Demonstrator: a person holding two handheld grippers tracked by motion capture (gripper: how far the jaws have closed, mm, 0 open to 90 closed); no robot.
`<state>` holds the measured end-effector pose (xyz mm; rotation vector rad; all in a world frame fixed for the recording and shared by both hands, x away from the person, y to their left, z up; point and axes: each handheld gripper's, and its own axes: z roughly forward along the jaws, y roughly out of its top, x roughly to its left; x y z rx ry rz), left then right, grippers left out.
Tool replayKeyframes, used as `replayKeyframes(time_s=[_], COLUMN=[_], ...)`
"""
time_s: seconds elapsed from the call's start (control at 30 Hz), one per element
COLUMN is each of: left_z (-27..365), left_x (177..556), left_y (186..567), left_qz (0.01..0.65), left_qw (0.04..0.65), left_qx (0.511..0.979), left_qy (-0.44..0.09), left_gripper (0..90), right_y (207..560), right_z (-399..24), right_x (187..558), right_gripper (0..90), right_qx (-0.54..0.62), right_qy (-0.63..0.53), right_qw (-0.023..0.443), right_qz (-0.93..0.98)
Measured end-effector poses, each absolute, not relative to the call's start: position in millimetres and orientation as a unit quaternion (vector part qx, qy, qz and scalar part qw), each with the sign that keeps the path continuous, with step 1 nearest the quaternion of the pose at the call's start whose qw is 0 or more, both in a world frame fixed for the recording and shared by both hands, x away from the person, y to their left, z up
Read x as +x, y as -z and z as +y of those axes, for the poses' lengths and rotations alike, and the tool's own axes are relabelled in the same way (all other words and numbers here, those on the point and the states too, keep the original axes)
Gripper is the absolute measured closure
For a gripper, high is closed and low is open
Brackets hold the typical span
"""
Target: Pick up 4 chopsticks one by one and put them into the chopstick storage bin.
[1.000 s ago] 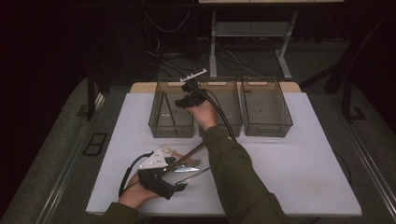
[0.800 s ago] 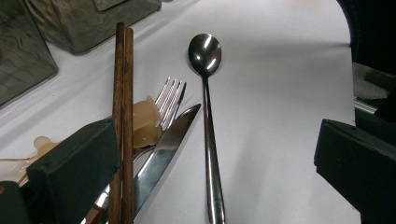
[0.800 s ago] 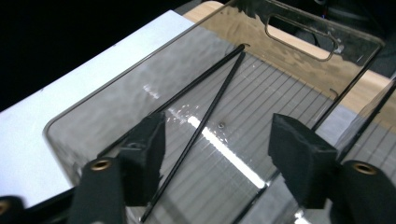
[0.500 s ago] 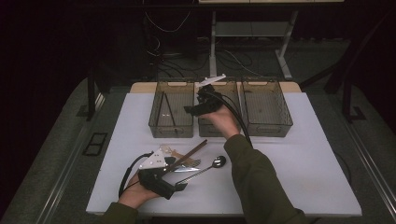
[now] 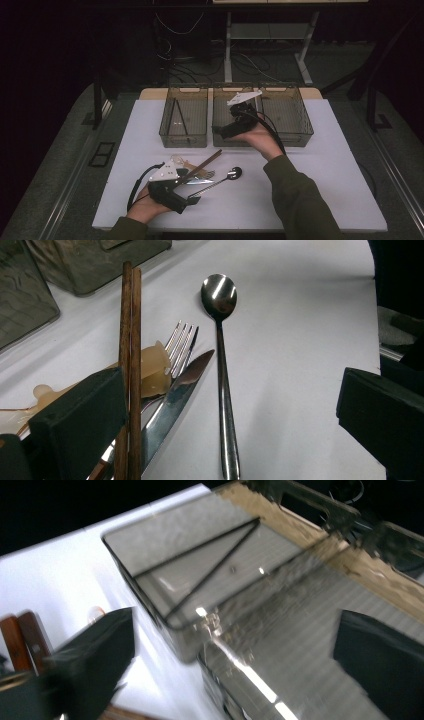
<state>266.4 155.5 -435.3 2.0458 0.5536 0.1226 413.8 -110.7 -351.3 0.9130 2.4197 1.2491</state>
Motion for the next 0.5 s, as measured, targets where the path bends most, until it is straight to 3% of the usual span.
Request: replayKeyframes(time_s=[0.5], left_z=[158], left_x=[266], left_y=[435], left_qz=[0.229], left_qw=[0.481], left_qx=[0.845], left_qy=[-0.056], left_gripper=[0.0], right_y=[373], right_z=[-164], right_x=[371], right_gripper=[3.1], right_qx=[0.313], right_qy=[-0.434], right_qw=[0.124], right_qz=[0.836])
